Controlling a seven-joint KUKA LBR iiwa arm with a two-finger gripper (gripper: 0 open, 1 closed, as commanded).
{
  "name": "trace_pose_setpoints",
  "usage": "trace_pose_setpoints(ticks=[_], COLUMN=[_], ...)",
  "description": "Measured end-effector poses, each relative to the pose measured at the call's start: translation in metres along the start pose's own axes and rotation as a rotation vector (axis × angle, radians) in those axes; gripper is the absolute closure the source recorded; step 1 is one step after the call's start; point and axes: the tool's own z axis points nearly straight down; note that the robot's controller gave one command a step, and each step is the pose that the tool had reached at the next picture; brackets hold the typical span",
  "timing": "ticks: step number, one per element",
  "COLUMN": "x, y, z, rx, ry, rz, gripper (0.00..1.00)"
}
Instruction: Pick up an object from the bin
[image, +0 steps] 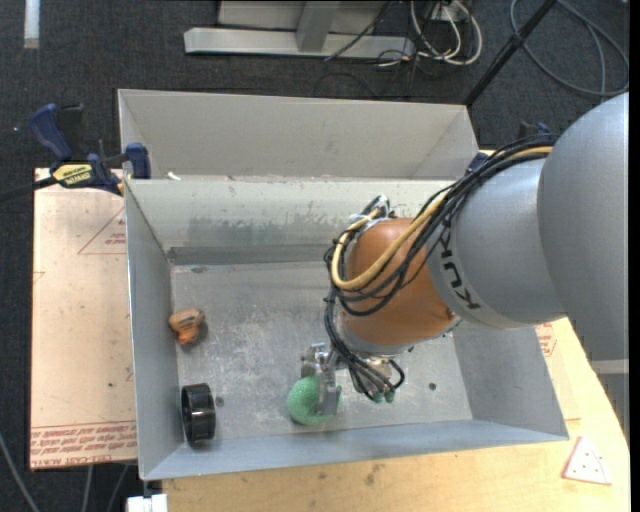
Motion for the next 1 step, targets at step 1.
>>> trace_pose_setpoints(ticks=[1], x=[0.0142], y=[-0.0005], z=[-0.1439], rx=[0.002], ry=[-0.003], rz=[-0.039], gripper=[1.0])
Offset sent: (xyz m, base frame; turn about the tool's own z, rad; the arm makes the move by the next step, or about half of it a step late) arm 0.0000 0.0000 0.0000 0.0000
